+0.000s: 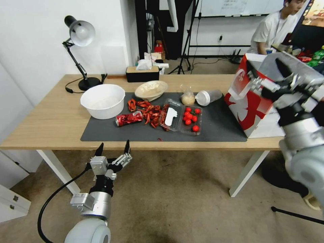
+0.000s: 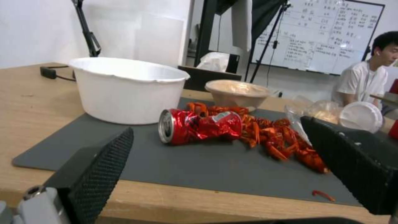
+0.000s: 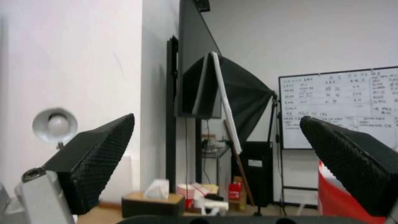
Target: Pick up the trash from the table and place it into the takeout bag.
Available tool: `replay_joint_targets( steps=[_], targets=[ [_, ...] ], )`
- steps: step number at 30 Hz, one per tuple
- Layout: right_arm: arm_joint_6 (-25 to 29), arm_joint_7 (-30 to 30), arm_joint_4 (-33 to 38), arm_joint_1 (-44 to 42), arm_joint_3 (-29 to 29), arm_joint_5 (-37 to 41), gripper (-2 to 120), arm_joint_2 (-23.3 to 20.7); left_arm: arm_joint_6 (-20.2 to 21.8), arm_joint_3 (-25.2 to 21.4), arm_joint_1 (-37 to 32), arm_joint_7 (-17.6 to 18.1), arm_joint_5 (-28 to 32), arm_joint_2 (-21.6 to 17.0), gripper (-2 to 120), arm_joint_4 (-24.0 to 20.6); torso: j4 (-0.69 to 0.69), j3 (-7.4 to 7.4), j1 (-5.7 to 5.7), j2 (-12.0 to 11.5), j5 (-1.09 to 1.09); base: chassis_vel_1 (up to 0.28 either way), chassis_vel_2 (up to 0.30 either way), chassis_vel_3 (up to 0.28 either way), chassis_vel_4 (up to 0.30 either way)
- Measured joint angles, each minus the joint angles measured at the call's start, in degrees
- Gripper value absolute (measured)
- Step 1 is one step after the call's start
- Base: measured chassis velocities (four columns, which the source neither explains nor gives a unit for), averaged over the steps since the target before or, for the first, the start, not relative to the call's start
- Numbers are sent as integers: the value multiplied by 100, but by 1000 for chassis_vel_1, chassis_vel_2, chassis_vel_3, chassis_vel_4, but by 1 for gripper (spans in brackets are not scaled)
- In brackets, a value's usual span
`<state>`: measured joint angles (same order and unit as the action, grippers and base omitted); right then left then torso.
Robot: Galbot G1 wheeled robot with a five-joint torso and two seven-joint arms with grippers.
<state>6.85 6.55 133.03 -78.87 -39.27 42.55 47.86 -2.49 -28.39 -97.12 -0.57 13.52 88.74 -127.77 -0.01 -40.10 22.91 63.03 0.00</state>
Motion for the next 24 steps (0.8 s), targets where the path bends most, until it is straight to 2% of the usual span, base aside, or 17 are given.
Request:
replay_joint_targets(
  steps=[2,3,4,6,7,10,15,18,24],
  targets=[
    [192,-48,164,-570,3,-547,100,376,0,-8,11,5,0,-9,100,17,0,0,0,0,1,0,0,0,0],
    [192,-48,164,-570,3,-547,100,376,0,-8,11,5,0,-9,100,17,0,0,0,0,1,0,0,0,0],
    [362,-55,205,-799,28,-802,100,564,-2,-10,16,8,0,-14,100,34,0,0,0,0,1,0,0,0,0],
    [430,14,231,-1197,117,-1275,100,903,-6,-11,25,12,1,-24,100,59,0,0,0,0,1,0,0,0,0],
    [430,14,231,-1197,117,-1275,100,903,-6,-11,25,12,1,-24,100,59,0,0,0,0,1,0,0,0,0],
    [448,277,172,-1666,296,-1811,100,1305,-12,-11,45,17,9,-40,100,94,0,0,0,0,2,0,0,0,0],
    [486,469,-143,-1953,477,-2199,100,1555,-19,-12,59,22,29,-72,100,125,0,0,0,0,2,0,0,0,0],
    [786,516,-587,-2065,617,-2402,100,1690,-48,-30,62,26,73,-118,100,161,1,-1,1,0,1,0,0,0,0],
    [850,665,-951,-2167,865,-2496,100,1790,-87,-45,81,29,101,-147,100,201,1,-1,2,0,0,0,0,0,0]
  ],
)
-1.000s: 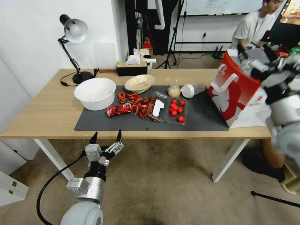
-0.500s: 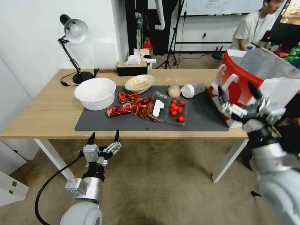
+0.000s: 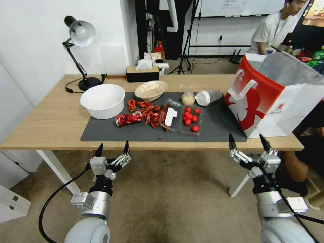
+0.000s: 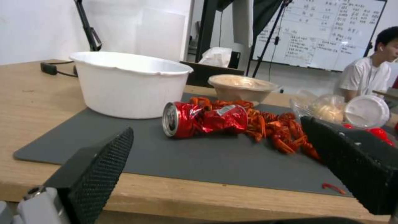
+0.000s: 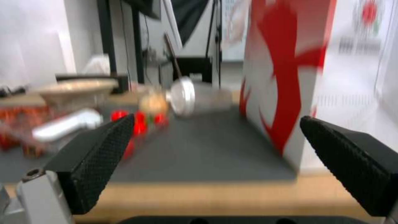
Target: Pick up the trash from the table and place it into the takeout bag.
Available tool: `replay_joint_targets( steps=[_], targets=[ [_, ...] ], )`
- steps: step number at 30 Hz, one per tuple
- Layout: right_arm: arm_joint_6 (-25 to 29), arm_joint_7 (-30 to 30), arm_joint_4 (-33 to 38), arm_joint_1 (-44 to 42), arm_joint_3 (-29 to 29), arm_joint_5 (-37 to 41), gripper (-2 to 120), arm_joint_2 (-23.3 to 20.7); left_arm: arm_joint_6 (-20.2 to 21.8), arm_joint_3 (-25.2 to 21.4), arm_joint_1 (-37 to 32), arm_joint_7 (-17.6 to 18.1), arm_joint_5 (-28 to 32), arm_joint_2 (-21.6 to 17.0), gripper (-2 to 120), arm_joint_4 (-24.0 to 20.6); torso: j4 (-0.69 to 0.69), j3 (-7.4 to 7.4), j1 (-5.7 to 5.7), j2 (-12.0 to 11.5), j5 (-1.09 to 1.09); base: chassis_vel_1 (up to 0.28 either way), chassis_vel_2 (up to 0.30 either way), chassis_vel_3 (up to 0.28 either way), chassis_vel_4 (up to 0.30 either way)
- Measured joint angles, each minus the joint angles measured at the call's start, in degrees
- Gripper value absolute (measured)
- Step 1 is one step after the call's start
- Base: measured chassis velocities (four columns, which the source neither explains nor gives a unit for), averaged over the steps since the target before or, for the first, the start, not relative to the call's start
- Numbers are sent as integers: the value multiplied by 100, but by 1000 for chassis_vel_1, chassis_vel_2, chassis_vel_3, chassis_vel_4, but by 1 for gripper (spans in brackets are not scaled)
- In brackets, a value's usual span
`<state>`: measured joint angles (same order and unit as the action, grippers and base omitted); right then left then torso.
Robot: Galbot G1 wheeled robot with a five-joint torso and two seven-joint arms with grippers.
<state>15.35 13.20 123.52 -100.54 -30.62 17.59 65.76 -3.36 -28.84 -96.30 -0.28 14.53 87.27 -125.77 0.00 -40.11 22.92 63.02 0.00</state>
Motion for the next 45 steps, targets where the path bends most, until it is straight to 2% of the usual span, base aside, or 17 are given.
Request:
replay_joint_targets(
  steps=[7,16,20,22,27,28,31,32,35,36,39,40,42,45],
  targets=[
    [7,114,-287,23,287,10,100,97,-45,-33,27,4,1,-28,100,65,0,0,0,0,0,0,0,0,0],
    [-114,210,-206,214,329,168,100,-21,-112,-65,58,9,-4,-30,100,115,-1,0,0,0,0,0,0,0,0],
    [-475,479,-86,626,365,398,100,-181,-101,-54,138,9,-4,-31,100,141,2,0,0,0,0,0,0,0,0],
    [-746,684,-47,913,383,577,100,-294,-74,-28,191,9,-4,-47,100,166,-4,0,0,0,0,0,0,0,0],
    [-1499,1136,-205,1954,737,1359,100,-828,-67,-37,173,5,-12,-21,100,172,1,0,0,0,-1,0,0,0,0],
    [-1499,1136,-205,1954,737,1359,100,-828,-67,-37,173,5,-12,-21,100,172,1,0,0,0,-1,0,0,0,0],
    [-1820,1362,-676,3233,1450,2034,100,-1341,-66,-71,159,4,-30,30,100,133,1,-1,0,0,-2,0,0,0,0],
    [-1820,1362,-676,3233,1450,2034,100,-1341,-66,-71,159,4,-30,30,100,133,1,-1,0,0,-2,0,0,0,0],
    [-1889,1517,-1188,4294,2187,2448,100,-1651,-65,-91,134,4,-43,79,100,97,2,-1,1,-1,0,0,0,0,0],
    [-1889,1517,-1188,4294,2187,2448,100,-1651,-65,-91,134,4,-43,79,100,97,2,-1,1,-1,0,0,0,0,0],
    [-2024,1766,-1728,5235,2888,2544,100,-1695,-67,-102,120,5,-57,119,100,86,-2,0,1,0,0,0,0,0,0],
    [-2024,1766,-1728,5235,2888,2544,100,-1695,-67,-102,120,5,-57,119,100,86,-2,0,1,0,0,0,0,0,0],
    [-2091,1920,-2085,5770,3311,2564,100,-1612,-75,-102,105,4,-69,129,100,85,1,-1,2,-1,0,0,0,0,0],
    [-2124,2013,-2348,6112,3557,2582,100,-1543,-86,-101,95,4,-79,135,100,84,0,-1,1,-1,0,0,0,0,0]
  ],
)
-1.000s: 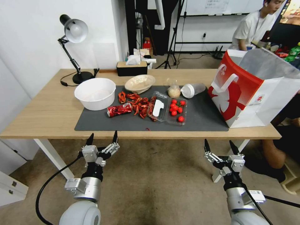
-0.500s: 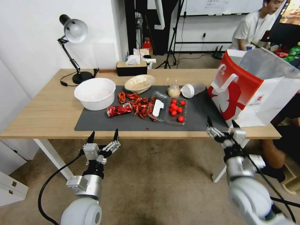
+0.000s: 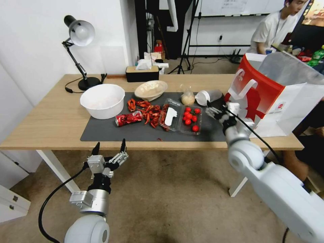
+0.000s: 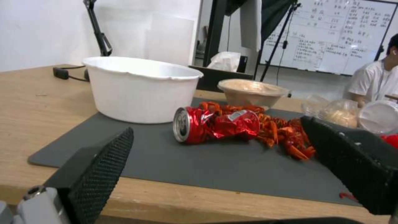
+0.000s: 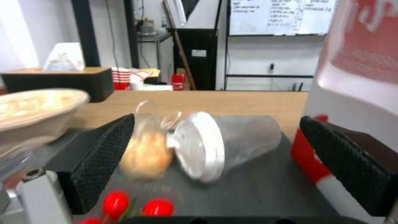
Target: Pick up the trash from the table and place it into the takeout bag.
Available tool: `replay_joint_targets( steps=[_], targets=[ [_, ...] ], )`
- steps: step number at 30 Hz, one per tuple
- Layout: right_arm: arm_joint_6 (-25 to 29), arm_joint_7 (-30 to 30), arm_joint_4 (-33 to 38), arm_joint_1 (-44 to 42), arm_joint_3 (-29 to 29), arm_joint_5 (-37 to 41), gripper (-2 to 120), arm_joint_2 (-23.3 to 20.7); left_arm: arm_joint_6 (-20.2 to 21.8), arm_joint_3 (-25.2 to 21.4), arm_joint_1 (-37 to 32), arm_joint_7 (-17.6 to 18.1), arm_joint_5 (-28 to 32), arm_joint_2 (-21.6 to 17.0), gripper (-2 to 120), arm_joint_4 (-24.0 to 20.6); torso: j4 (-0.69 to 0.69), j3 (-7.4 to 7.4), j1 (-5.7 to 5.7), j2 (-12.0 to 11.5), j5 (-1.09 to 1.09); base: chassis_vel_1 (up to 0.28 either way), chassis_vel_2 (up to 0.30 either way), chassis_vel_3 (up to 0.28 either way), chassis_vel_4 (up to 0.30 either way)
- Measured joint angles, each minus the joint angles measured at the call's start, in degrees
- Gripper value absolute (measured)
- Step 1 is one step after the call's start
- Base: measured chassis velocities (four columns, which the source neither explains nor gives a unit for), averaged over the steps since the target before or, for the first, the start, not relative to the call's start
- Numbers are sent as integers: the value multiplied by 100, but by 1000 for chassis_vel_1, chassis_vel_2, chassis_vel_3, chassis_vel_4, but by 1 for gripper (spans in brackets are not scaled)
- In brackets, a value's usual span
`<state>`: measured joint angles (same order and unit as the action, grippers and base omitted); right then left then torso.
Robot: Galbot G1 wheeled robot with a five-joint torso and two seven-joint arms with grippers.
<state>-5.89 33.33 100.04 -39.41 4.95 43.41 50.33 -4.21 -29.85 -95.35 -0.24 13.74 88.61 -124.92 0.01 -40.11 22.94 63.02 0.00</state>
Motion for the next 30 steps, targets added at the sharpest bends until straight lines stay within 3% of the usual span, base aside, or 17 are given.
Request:
replay_joint_targets(
  steps=[14,30],
  targets=[
    [17,-83,-1616,1653,1466,293,100,225,-116,-7,-19,33,-9,37,100,22,1,0,-1,0,1,0,0,0,0],
    [77,-156,-2281,1996,1760,384,100,425,-130,-9,-10,57,-15,41,100,51,-1,1,-2,1,0,0,0,0,0]
  ],
)
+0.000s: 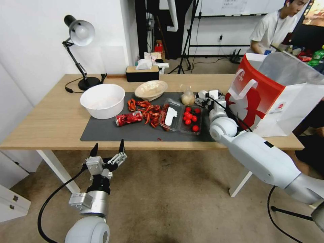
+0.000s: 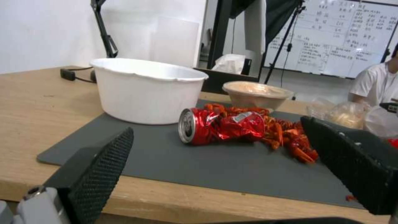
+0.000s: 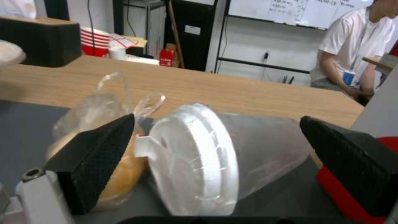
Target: Pick up the trash from the table and place it into the takeout bag.
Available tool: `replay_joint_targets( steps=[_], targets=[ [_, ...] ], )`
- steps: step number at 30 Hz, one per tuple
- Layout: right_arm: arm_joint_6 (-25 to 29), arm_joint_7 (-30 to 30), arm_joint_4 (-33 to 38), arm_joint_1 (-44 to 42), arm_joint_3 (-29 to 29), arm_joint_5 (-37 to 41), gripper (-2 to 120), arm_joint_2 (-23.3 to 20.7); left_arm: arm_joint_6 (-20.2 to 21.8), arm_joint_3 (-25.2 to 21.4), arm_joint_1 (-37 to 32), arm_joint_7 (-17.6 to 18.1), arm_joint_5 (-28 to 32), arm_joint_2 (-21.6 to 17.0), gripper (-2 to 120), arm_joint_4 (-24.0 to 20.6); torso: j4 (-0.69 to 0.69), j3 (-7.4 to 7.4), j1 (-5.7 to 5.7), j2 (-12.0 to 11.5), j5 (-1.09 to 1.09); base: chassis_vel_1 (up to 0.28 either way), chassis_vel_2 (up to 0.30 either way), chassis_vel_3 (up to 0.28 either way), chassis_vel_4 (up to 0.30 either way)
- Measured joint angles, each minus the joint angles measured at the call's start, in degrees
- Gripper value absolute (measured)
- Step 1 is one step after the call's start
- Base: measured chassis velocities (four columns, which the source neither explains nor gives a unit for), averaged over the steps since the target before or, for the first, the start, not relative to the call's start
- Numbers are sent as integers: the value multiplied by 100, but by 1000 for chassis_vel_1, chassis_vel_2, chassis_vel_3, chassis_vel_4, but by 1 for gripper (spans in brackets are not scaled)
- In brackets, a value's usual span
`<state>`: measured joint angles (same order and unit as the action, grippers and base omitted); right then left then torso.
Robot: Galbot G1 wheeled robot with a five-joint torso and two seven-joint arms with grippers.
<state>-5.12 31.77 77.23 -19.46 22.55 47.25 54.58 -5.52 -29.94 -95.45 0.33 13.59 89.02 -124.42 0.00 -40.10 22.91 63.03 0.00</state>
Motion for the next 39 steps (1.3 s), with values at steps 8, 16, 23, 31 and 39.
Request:
replay_joint_targets(
  steps=[8,16,23,31,39],
  targets=[
    [-61,-17,-225,120,107,11,100,71,11,8,25,0,-4,4,100,35,0,0,0,0,0,0,0,0,0],
    [-79,-5,-367,173,202,19,100,176,13,6,40,1,-3,-8,100,51,0,0,0,0,0,0,0,0,0],
    [-98,5,-442,188,225,4,88,198,13,-1,40,4,-2,-23,100,57,0,0,0,0,0,0,0,0,0],
    [-103,19,-491,141,227,-6,65,186,13,23,38,5,-10,-9,100,58,0,0,0,0,1,0,0,0,0],
    [-95,67,-444,37,169,-10,45,165,11,24,36,5,-15,-7,100,60,0,1,0,1,1,0,0,0,0]
  ],
)
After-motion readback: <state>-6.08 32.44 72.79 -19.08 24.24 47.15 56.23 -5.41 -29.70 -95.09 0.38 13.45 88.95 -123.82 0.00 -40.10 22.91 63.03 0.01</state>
